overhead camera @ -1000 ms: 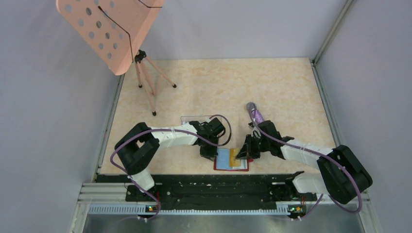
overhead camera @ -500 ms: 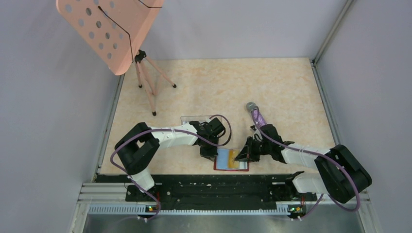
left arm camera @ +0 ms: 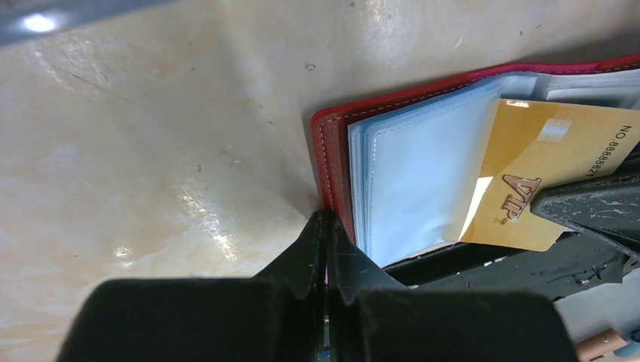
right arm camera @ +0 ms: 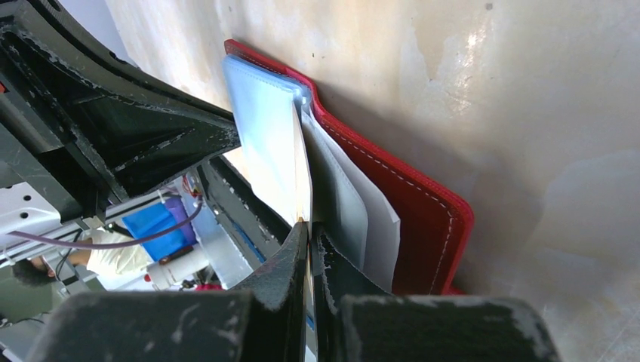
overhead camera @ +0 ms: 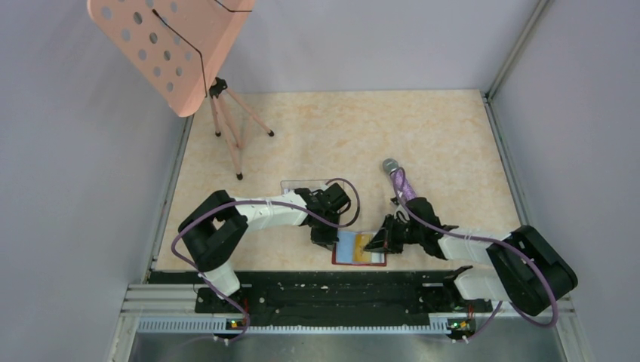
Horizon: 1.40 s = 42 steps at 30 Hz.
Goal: Put the credit cards into the card holder
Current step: Insert the credit card into the card holder.
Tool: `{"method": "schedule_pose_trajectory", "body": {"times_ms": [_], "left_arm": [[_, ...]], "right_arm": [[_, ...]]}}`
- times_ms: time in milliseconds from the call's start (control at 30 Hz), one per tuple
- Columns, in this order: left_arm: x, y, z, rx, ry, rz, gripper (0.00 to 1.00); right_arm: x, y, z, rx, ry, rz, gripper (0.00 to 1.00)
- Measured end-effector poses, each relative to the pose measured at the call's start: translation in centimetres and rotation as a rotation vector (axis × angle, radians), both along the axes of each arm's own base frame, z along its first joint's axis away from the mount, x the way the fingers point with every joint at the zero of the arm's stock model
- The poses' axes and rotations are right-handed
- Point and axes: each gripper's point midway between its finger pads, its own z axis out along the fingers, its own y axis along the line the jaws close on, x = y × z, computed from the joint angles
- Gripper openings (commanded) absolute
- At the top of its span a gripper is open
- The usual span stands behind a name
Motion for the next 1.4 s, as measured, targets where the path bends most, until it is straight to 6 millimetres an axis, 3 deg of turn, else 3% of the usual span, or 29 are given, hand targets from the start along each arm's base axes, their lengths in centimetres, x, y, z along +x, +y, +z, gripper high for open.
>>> {"method": "schedule_pose_trajectory", "body": {"times_ms": [433, 700, 1000, 1167, 1400], "left_arm": [[0.0, 0.0, 0.0, 0.002, -0.002, -0.001, 0.00], [0.0, 0.0, 0.0, 0.006, -0.001, -0.001, 0.00], [0.0, 0.0, 0.0, 0.013, 0.001, -0.003, 0.00], [0.0, 0.0, 0.0, 0.015, -0.001, -0.004, 0.00], [0.0, 0.0, 0.0, 0.015, -0.001, -0.004, 0.00]], "right_arm": [[0.1, 0.5, 0.0, 0.007, -0.019, 0.008, 0.02], [0.2, 1.4, -0.6, -0.091, -0.015, 0.043, 0.32], [0.7, 2.4, 0.4, -0.229, -0.053, 0.088, 0.62], [0.8, 2.6, 0.8, -0.287, -0.070, 0.098, 0.68], [0.6, 2.2, 0.8, -0.335, -0.072, 0.095, 0.69]]}}
